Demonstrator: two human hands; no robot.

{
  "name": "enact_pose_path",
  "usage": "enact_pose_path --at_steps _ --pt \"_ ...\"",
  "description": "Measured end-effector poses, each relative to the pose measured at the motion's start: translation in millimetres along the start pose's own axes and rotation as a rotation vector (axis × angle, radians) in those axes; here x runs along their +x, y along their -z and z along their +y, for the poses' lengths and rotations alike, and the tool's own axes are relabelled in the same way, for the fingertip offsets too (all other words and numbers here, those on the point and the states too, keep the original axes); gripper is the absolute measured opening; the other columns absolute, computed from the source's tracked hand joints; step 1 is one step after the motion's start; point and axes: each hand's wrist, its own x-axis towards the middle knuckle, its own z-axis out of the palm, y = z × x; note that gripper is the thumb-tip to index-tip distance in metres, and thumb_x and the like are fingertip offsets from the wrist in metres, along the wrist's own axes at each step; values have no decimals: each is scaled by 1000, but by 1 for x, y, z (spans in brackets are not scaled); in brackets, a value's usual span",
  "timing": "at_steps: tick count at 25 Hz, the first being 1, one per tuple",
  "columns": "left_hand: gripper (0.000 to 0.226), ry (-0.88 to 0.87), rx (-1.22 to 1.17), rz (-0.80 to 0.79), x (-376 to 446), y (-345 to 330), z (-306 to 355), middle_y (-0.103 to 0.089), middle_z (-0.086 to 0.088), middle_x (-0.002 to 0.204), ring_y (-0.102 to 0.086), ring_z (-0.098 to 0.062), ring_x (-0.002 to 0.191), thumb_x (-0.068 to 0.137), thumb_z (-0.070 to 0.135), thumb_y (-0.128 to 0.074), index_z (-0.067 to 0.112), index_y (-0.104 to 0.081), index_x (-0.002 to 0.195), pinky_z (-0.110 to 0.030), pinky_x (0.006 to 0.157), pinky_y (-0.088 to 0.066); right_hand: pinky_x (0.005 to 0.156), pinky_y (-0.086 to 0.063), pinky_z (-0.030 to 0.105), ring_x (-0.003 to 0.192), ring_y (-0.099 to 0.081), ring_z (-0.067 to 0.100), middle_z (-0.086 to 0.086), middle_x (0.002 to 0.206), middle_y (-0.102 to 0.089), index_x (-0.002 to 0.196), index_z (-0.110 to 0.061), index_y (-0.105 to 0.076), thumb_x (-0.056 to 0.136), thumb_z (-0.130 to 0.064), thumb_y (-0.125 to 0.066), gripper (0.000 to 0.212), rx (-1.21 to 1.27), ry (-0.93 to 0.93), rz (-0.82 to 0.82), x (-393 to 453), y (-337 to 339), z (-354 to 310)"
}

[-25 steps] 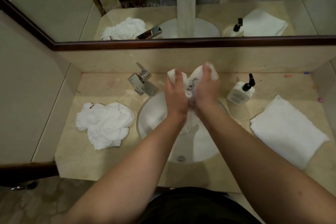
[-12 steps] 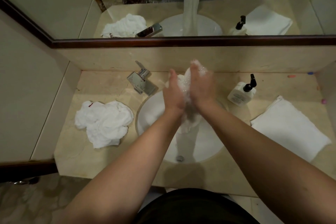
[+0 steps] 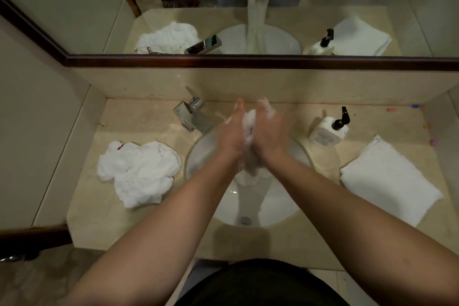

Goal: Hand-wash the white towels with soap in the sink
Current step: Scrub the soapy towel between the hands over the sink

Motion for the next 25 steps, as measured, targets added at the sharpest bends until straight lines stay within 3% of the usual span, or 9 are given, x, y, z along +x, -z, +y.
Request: enact_pose_path --at_steps 4,7,10,12,14,16,18,20,25 --pt "82 70 -121 -67 9 24 11 -68 -8 87 -68 -23 77 78 79 -57 7 -67 115 -32 60 -55 76 -55 29 80 -66 7 -5 90 -71 116 -19 -71 104 -34 -43 34 -142 235 -118 -31 -8 -11" --pt "69 98 -49 -175 -20 24 19 -69 -6 115 -69 -22 101 90 73 -44 19 -62 129 -36 75 -57 62 -47 28 59 -58 5 1 66 -66 81 -12 -72 102 -40 -48 42 -121 116 56 0 -3 -23" --pt "42 -130 109 -72 -33 36 33 -59 10 95 -56 -9 95 98 62 -41 26 -61 102 -31 85 -45 57 -39 16 57 -53 3 0 64 -58 80 -7 -67 103 -42 -42 49 -281 125 10 -5 2 -27" --pt "33 -232 170 -82 -34 50 41 -52 15 85 -49 -1 81 101 56 -40 27 -55 92 -23 76 -42 72 -45 24 72 -58 10 4 79 -61 71 -24 -57 103 -38 -39 39 -489 173 -63 -17 9 -28" --pt "42 -260 193 -115 -34 61 42 -60 12 103 -53 -1 91 102 53 -39 21 -61 119 -19 79 -42 77 -46 37 86 -60 27 10 95 -62 72 -30 -50 101 -37 -43 31 -547 127 -117 -20 20 -28" --pt "55 -285 192 -82 -34 70 44 -58 8 124 -49 -6 110 103 50 -40 13 -52 141 -22 91 -39 72 -48 39 81 -62 28 11 96 -63 89 -21 -59 98 -41 -49 24 -443 53 -147 -23 29 -25" --pt "55 -284 128 -47 -32 74 45 -59 6 124 -51 -11 119 103 48 -41 10 -51 141 -26 96 -40 60 -46 35 61 -58 19 7 82 -64 102 -12 -59 95 -47 -54 36 -313 -41 -149 -30 32 -17" --pt "57 -269 111 -66 -31 76 46 -57 -4 137 -52 -19 128 103 49 -40 9 -50 143 -30 105 -41 58 -45 34 53 -53 21 11 71 -61 101 -5 -60 94 -47 -56 43 -183 -84 -117 -38 28 -11" --pt "56 -218 158 -238 -34 79 34 -54 -3 144 -51 -14 126 98 61 -45 25 -49 141 -33 110 -37 69 -54 50 71 -63 34 17 79 -65 85 -15 -56 99 -45 -47 35 117 -58 15 -55 4 -10"
